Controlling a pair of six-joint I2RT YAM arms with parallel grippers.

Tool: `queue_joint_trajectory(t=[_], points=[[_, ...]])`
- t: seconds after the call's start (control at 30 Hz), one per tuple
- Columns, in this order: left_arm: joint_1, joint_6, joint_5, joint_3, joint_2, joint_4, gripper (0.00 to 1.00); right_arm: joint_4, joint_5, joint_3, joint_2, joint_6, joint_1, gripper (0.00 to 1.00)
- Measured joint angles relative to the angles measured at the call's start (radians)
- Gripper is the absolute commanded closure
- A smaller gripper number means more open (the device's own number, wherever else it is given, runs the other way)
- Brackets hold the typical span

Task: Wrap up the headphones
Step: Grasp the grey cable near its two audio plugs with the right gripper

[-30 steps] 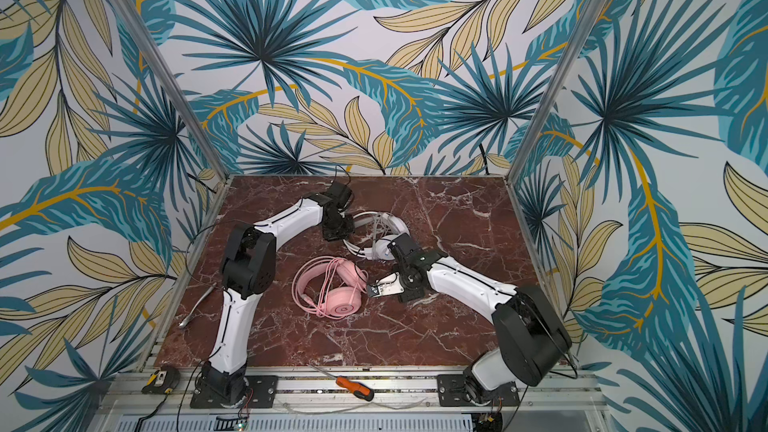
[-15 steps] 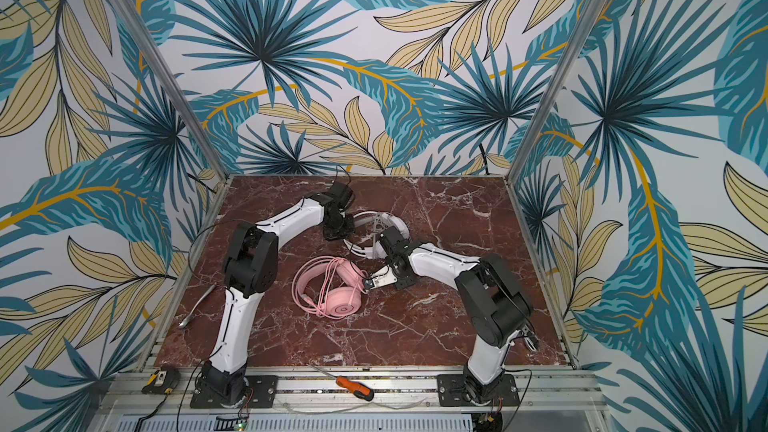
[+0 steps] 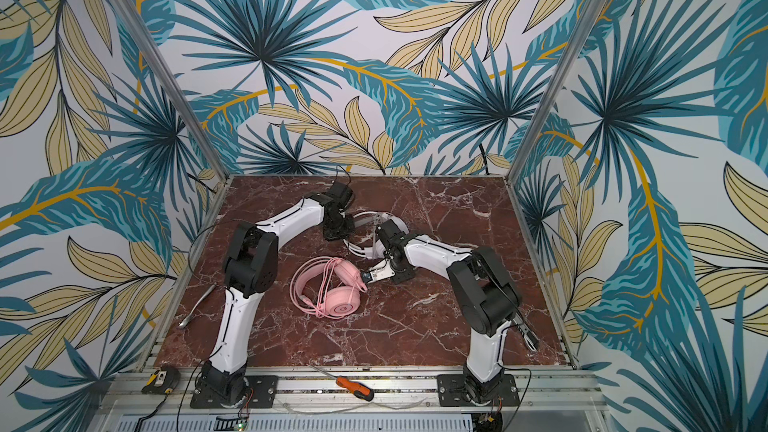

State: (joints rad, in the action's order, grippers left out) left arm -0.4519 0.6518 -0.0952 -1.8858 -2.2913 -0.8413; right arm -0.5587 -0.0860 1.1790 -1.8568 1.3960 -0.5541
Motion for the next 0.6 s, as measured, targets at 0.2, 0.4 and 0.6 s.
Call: queue_joint_trajectory(t=[0.2,0.4,0.6], points=[[0.000,0.000,-0.009,-0.002,-0.007,-0.001,1.00,-0.019,0.033,0.008,0.005,-0.031,0.005,0.95],[0.002,0.001,-0.028,-0.017,-0.015,-0.006,1.00,0.052,0.077,-0.041,0.025,-0.072,0.008,1.00],[0.002,0.003,-0.046,-0.029,-0.015,-0.005,1.00,0.117,0.120,-0.074,0.040,-0.129,0.013,1.00]])
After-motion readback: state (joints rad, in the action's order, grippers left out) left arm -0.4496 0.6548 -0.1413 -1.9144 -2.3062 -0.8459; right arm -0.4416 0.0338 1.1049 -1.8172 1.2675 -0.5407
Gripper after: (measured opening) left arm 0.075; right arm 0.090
